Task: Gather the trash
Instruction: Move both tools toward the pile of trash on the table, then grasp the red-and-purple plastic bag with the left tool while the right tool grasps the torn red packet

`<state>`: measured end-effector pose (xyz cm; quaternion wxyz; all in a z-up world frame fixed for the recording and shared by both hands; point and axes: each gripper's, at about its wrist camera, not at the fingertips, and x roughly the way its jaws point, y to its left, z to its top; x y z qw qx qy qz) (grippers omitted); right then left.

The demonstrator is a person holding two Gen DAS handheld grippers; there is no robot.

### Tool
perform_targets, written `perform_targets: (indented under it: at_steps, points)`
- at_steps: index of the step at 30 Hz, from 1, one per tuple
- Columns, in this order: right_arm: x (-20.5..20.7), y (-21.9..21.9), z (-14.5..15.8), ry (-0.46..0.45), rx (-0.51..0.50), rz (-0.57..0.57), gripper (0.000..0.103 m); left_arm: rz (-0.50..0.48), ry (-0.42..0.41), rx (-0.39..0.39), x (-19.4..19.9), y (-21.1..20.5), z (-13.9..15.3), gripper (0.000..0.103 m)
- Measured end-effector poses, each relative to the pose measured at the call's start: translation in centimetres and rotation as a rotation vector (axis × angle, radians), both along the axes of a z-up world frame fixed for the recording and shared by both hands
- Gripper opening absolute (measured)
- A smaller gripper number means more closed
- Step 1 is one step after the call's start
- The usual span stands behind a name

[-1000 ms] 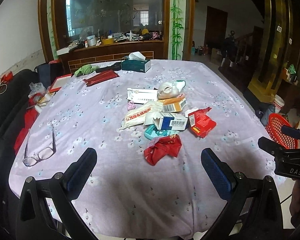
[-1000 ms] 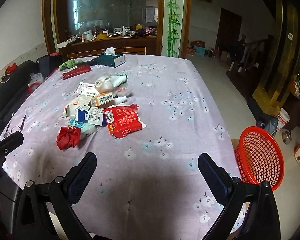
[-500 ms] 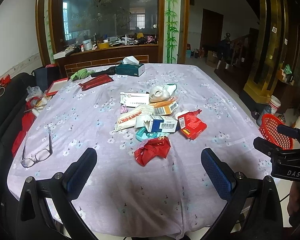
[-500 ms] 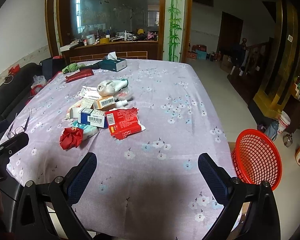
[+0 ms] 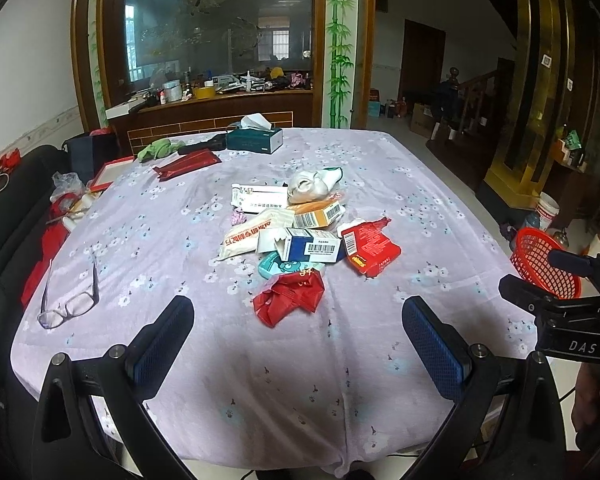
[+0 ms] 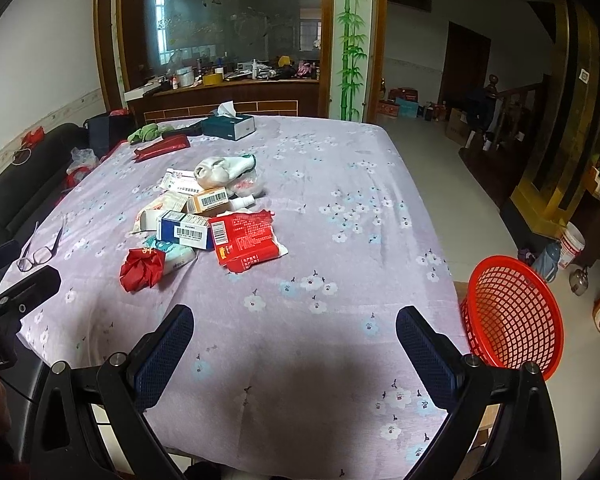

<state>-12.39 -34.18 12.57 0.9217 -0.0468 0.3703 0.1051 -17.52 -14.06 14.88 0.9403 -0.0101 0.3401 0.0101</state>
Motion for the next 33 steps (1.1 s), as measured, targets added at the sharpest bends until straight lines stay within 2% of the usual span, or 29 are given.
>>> perform_targets:
  at_steps: [13, 19, 21, 25, 29, 33]
  points:
    - [-0.4, -0.3, -0.7, 0.022, 0.001, 0.064, 0.102, 0.063, 0.021, -0.016, -2.2, -1.1, -0.7, 0.103]
    - [-0.6, -0.6, -2.2, 0.073, 0.029, 0.063, 0.102, 0.066, 0.069, -0.022, -2.3, -0.7, -1.5, 0.103]
    - [-0.4, -0.8, -2.5, 0.102, 0.061, 0.052, 0.099, 0.056, 0.090, -0.029, -1.6, -0.2, -1.8, 0.103]
    - [0.0, -1.4, -1.8, 0.098, 0.103, -0.013, 0.095, 0.004, 0.132, -0.022, 1.1, 0.7, -2.5, 0.103]
    - [0.3, -1.6, -1.8, 0.116, 0.141, -0.048, 0.090, -0.060, 0.184, -0.048, 4.3, 2.2, -4.4, 0.103]
    - [1.0, -1.3, -2.8, 0.182, 0.181, -0.075, 0.080, -0.119, 0.268, -0.067, 7.6, 3.6, -7.1, 0.091]
